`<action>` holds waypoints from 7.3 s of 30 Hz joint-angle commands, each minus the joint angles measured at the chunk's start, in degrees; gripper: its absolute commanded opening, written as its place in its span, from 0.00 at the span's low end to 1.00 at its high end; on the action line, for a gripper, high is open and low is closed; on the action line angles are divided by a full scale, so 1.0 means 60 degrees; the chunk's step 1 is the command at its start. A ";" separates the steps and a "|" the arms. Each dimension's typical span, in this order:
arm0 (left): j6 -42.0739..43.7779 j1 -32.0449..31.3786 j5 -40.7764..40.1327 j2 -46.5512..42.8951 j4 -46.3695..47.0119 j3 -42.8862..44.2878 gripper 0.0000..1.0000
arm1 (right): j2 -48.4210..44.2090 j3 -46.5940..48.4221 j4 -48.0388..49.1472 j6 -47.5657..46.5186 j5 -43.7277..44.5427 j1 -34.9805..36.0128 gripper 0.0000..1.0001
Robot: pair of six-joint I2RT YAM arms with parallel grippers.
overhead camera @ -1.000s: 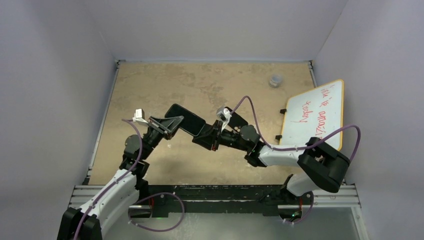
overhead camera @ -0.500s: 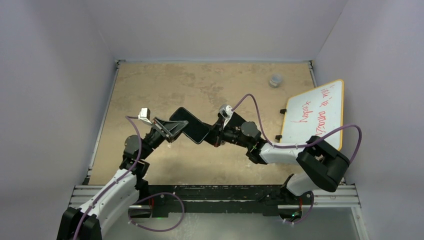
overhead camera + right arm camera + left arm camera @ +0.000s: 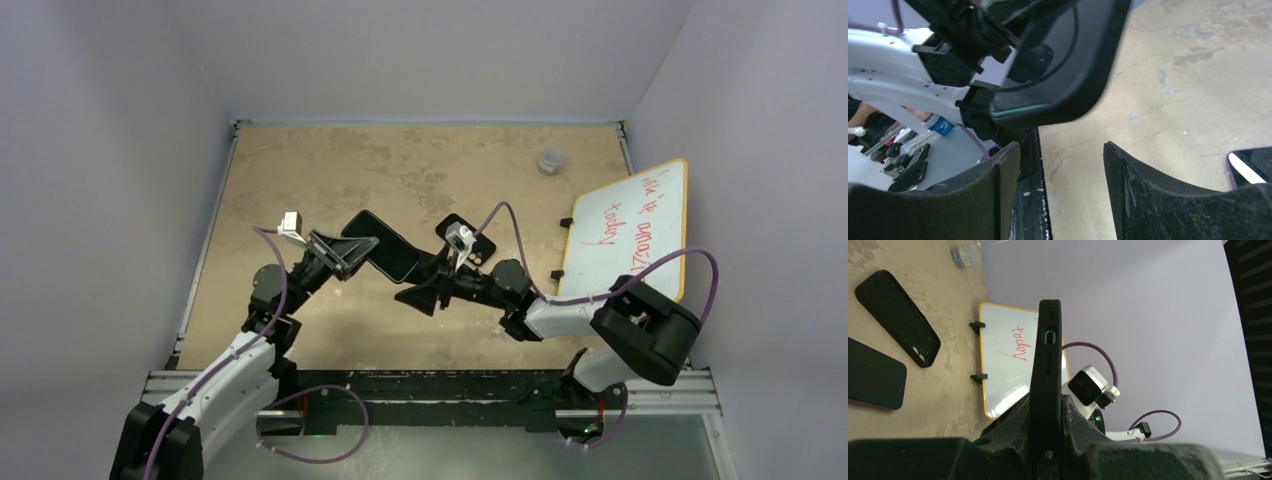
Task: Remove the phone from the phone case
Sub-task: Remove the phone case from the phone.
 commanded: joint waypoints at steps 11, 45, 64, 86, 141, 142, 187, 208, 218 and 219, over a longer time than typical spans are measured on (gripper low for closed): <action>-0.0051 -0.0020 0.0028 -0.0080 0.1239 0.0696 0.00 | -0.0598 0.0009 0.2269 -0.0637 0.0354 0.0179 0.62; -0.0154 -0.0020 0.0420 -0.0305 0.1026 0.0539 0.00 | -0.0895 0.0398 0.1605 -0.1017 -0.0625 0.0188 0.55; 0.0069 -0.0021 0.0474 -0.0298 0.1052 0.0537 0.00 | -0.1019 0.0414 0.1765 -0.0622 -0.0069 0.0216 0.57; -0.0102 -0.0034 0.0779 -0.0430 0.0552 0.0637 0.00 | -0.0726 0.0732 0.1128 -0.1291 -0.0225 0.0208 0.19; 0.7354 0.0668 0.4814 0.0624 -0.5906 0.5103 0.00 | -0.3453 0.3124 -1.0436 -0.6203 -0.4048 -0.1630 0.63; 0.7456 0.0663 0.4909 0.0639 -0.5975 0.5189 0.00 | -0.3299 0.3264 -1.0476 -0.6126 -0.4168 -0.1627 0.62; 0.7865 0.0654 0.6102 0.0478 -0.5773 0.5468 0.00 | -0.1730 0.4706 -1.0455 -0.5701 -0.5150 -0.0938 0.11; 0.4931 0.0191 0.6854 0.0395 -0.2652 0.4096 0.00 | -0.1246 0.4820 -0.9861 -0.6850 -0.3276 -0.0936 0.00; 0.4219 0.0030 0.6701 0.0498 -0.1850 0.3733 0.00 | -0.0935 0.5105 -1.0174 -0.8782 -0.2376 -0.0448 0.00; 0.4156 0.0017 0.6701 0.0534 -0.1782 0.3733 0.00 | -0.0959 0.5117 -1.0157 -0.8895 -0.2264 -0.0420 0.00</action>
